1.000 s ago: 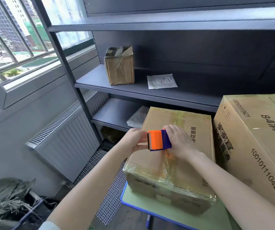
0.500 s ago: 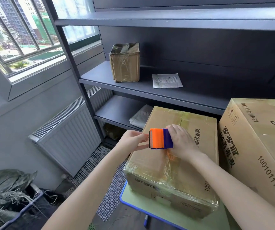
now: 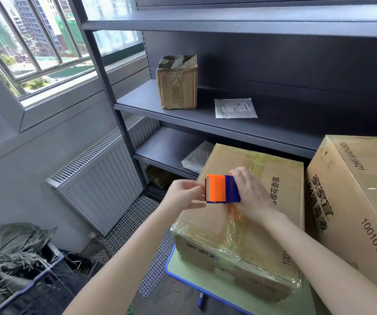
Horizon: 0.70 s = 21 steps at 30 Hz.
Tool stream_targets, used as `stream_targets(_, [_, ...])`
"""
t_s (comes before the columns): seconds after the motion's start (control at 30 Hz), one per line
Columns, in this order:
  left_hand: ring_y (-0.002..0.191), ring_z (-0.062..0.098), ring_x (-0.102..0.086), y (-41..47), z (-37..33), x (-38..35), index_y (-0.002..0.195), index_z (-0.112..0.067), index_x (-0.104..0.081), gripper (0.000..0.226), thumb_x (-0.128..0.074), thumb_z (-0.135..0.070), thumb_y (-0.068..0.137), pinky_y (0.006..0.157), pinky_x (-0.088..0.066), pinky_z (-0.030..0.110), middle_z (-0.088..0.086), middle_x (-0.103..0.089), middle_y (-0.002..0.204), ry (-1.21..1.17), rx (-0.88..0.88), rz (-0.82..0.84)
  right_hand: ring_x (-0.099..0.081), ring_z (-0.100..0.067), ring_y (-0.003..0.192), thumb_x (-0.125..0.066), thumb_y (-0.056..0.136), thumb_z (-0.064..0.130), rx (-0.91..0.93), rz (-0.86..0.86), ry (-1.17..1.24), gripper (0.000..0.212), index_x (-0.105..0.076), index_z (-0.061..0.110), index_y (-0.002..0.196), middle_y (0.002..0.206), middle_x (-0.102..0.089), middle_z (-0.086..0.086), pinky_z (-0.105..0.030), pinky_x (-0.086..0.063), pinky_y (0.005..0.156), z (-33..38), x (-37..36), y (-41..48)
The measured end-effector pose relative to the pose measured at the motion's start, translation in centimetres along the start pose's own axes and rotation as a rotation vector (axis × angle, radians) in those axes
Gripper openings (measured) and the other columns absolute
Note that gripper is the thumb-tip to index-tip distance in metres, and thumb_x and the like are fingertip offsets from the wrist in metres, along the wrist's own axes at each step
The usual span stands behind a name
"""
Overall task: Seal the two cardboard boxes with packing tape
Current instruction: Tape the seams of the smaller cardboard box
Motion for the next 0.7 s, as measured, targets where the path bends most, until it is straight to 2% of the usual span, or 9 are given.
stream_targets(0.1, [0.073,0.018,-0.067,0.2,0.2,0.0,0.092,-0.003,-0.071,0.016,-0.056,-0.008,0.089,0.069,-0.059,0.031,0.011,-0.069,0.081,-0.029,0.006,-0.062,-0.053,-0.036,0.108,-0.068,0.074,-0.003,-0.012,-0.039,-0.032,0.062,-0.043,-0.004,0.131,0.12,-0.052,-0.021,-0.046,-0.044,0.094,0.3,-0.3,-0.3])
stream_targets(0.17, [0.072,0.018,-0.068,0.2,0.2,0.0,0.091,-0.003,-0.071,0.015,-0.063,-0.015,0.089,0.066,-0.059,0.028,0.012,-0.069,0.079,-0.035,-0.004,-0.1,-0.054,-0.035,0.106,-0.066,0.077,-0.003,-0.022,-0.053,-0.032,0.064,-0.039,-0.004,0.136,0.117,-0.055,-0.02,-0.046,-0.043,0.095,0.6,-0.2,-0.2])
stream_targets(0.3, [0.07,0.017,-0.067,0.1,-0.1,0.4,0.096,-0.001,-0.073,0.018,-0.066,-0.015,0.087,0.065,-0.059,0.024,0.013,-0.069,0.078,0.023,-0.03,-0.111,-0.059,-0.037,0.084,-0.072,0.067,-0.009,0.006,-0.086,-0.048,0.067,-0.046,-0.008,0.129,0.096,-0.062,-0.02,-0.047,-0.05,0.078,1.2,0.3,-0.3])
stream_targets(0.4, [0.078,0.02,-0.068,-0.1,-0.3,1.1,0.098,-0.001,-0.071,0.018,-0.063,-0.014,0.089,0.067,-0.059,0.024,0.017,-0.07,0.086,0.017,0.002,-0.07,-0.058,-0.033,0.077,-0.073,0.063,-0.011,0.03,-0.091,-0.07,0.071,-0.047,-0.006,0.13,0.089,-0.061,-0.017,-0.042,-0.051,0.069,1.6,1.1,-0.4])
stream_targets(0.47, [0.084,0.024,-0.068,-0.2,-0.4,1.7,0.099,-0.001,-0.071,0.018,-0.063,-0.014,0.089,0.074,-0.059,0.028,0.02,-0.07,0.091,0.059,0.012,-0.067,-0.057,-0.03,0.074,-0.074,0.06,-0.012,0.067,-0.089,-0.094,0.076,-0.048,-0.002,0.131,0.085,-0.059,-0.014,-0.04,-0.051,0.065,1.7,1.6,-0.6])
stream_targets(0.6, [0.089,0.03,-0.065,-0.6,-0.6,2.6,0.088,-0.004,-0.071,0.011,-0.065,-0.012,0.087,0.089,-0.054,0.039,0.022,-0.067,0.089,0.079,0.035,0.023,-0.053,-0.028,0.078,-0.071,0.07,-0.004,0.094,-0.027,-0.101,0.075,-0.042,0.008,0.138,0.086,-0.053,-0.012,-0.041,-0.049,0.073,2.2,2.7,-1.5])
stream_targets(0.7, [0.082,0.023,-0.064,-0.8,-0.7,2.8,0.083,-0.004,-0.072,0.015,-0.066,-0.017,0.087,0.082,-0.057,0.03,0.012,-0.067,0.077,0.12,0.051,0.11,-0.05,-0.026,0.083,-0.068,0.078,0.007,0.073,0.019,-0.103,0.07,-0.038,0.015,0.141,0.089,-0.05,-0.008,-0.036,-0.043,0.078,2.3,3.3,-2.4])
Point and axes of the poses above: each hand's wrist, its own y-axis towards the middle knuckle, its own x-axis out of the back of the hand, z = x × y, the point moved 1 cm from there along y, towards the middle knuckle
